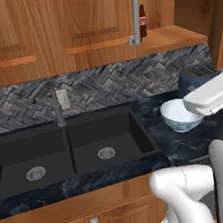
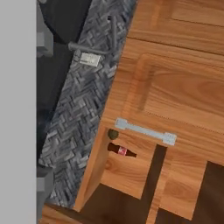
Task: Open the cabinet. Pick the kiwi and kiwi from the cabinet and place them into the bowl. Then close the cabinet.
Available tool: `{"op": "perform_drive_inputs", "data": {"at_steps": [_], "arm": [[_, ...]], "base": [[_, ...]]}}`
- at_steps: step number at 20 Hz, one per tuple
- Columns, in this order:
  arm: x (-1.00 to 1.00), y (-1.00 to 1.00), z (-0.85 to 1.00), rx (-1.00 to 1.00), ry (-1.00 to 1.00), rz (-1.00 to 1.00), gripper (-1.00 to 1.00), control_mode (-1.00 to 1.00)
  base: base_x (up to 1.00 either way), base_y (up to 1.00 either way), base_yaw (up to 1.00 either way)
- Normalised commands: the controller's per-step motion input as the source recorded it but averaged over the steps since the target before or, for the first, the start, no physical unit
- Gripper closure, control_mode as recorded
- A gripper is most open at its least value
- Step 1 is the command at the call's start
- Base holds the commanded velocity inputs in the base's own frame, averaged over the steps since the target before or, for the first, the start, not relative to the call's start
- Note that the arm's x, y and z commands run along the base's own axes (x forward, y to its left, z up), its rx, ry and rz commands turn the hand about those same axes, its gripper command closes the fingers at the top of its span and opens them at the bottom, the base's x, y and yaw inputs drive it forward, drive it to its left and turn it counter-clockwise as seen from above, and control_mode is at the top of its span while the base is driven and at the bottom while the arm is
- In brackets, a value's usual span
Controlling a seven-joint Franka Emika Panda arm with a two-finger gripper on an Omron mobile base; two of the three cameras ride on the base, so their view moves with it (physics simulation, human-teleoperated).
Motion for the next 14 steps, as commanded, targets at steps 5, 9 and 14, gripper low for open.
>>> {"op": "perform_drive_inputs", "data": {"at_steps": [5, 9, 14], "arm": [[0.64, -0.19, 0.00, 0.00, 0.00, -0.46, -1.00, -1.00], [0.51, -0.37, 0.00, 0.00, 0.00, -0.16, -1.00, -1.00], [0.29, -0.66, 0.00, 0.00, 0.00, -0.06, -1.00, -1.00]], "base": [[0.00, 0.00, 0.00], [0.00, 0.00, 0.00], [0.00, 0.00, 0.00]]}}
